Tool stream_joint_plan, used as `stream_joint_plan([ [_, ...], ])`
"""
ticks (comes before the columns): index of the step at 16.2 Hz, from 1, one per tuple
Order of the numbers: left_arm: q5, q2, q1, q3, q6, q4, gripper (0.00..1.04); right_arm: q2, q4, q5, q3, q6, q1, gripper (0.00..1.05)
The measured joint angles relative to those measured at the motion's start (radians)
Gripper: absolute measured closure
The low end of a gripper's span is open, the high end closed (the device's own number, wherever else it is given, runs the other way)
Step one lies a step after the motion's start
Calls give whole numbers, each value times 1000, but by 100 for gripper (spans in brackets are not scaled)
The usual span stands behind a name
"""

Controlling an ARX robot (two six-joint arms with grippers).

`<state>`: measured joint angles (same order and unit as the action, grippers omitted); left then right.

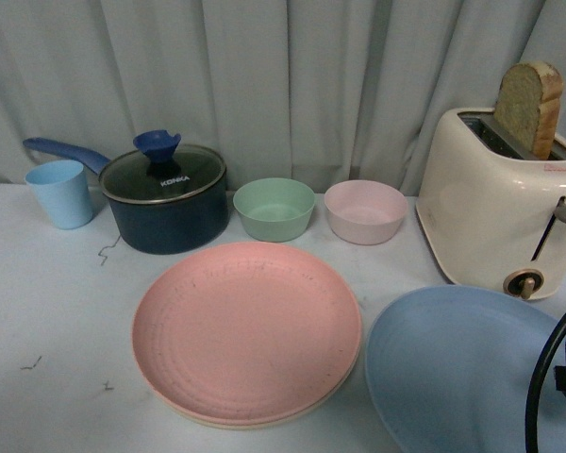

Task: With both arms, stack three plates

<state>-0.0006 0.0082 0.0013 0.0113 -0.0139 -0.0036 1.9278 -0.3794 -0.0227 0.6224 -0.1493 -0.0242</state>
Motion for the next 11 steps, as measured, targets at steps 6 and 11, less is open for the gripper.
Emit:
stream_joint_plan([
  [6,0,0,0,0,0,0,7,7,-11,1,-9,-9,-3,78],
  [11,0,0,0,0,0,0,7,-63,-22,74,-32,-18,-45,101],
])
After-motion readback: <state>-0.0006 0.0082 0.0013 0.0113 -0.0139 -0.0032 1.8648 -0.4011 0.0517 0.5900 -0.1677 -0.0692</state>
